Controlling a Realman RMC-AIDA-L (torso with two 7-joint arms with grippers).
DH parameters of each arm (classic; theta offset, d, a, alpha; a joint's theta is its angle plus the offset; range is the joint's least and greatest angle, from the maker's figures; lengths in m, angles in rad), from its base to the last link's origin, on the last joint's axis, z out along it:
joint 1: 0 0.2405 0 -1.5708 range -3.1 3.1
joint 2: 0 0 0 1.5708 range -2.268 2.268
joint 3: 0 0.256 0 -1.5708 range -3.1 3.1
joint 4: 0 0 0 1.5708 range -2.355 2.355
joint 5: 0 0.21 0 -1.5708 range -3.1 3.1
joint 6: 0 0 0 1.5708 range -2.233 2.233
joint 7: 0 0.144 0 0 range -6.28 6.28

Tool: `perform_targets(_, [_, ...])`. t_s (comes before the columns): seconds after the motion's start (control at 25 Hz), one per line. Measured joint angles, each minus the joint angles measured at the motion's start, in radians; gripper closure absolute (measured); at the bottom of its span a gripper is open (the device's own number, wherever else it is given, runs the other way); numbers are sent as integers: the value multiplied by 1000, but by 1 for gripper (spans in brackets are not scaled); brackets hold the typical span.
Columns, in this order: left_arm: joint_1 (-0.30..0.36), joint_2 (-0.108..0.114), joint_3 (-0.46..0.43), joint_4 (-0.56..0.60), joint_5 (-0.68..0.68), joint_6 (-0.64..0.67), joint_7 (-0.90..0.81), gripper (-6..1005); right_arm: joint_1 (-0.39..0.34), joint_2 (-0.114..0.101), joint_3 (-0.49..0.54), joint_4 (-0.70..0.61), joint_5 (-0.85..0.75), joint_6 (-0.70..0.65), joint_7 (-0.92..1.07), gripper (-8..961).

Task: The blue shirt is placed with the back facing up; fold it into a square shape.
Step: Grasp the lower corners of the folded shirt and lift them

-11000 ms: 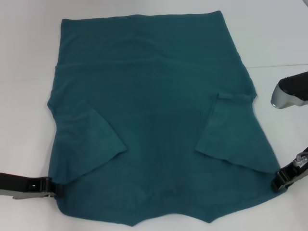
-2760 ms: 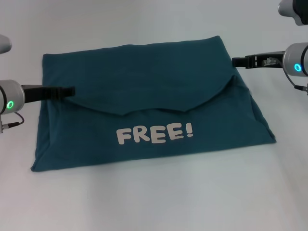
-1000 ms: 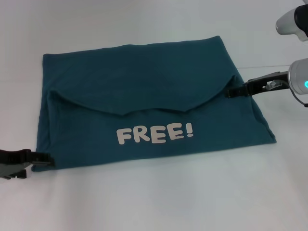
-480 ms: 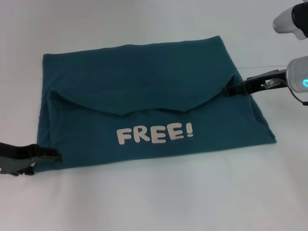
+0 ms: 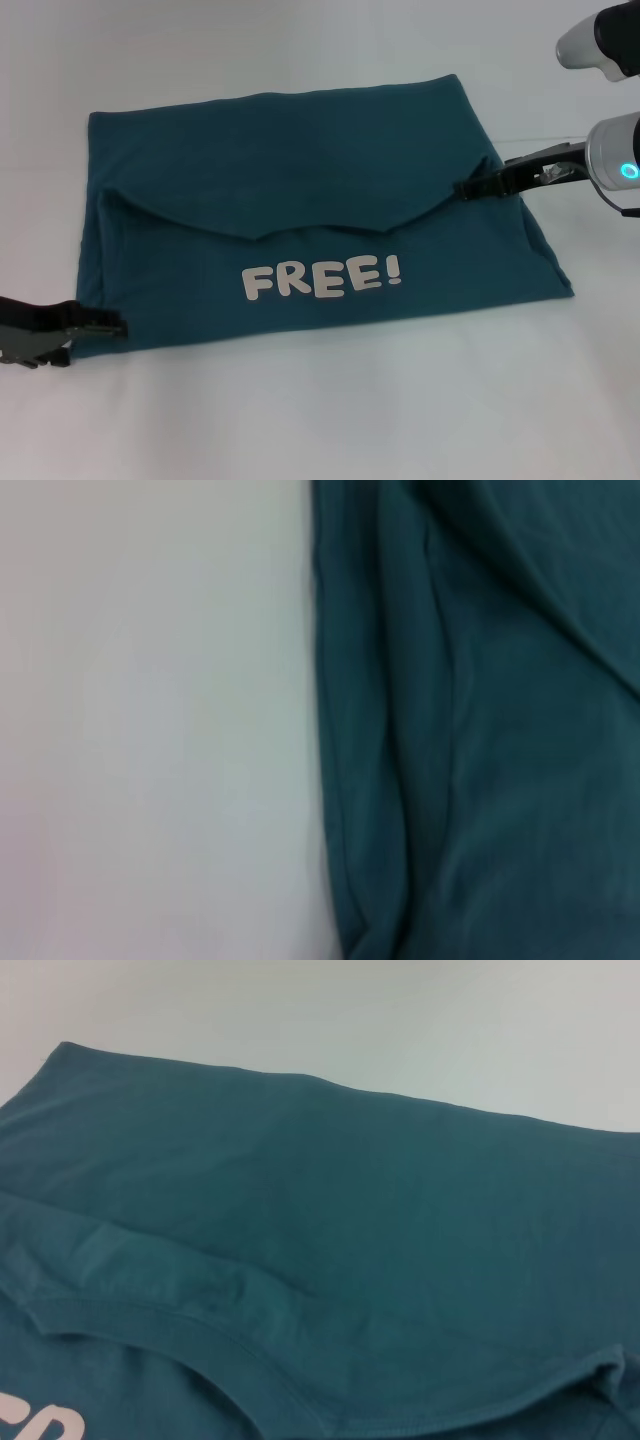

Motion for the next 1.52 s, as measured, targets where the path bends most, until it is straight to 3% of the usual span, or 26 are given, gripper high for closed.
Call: perform_targets(1.52, [-50,3,-9,-56,31,-22,-58,64,16,0,-31,-17,4,-16,9,26])
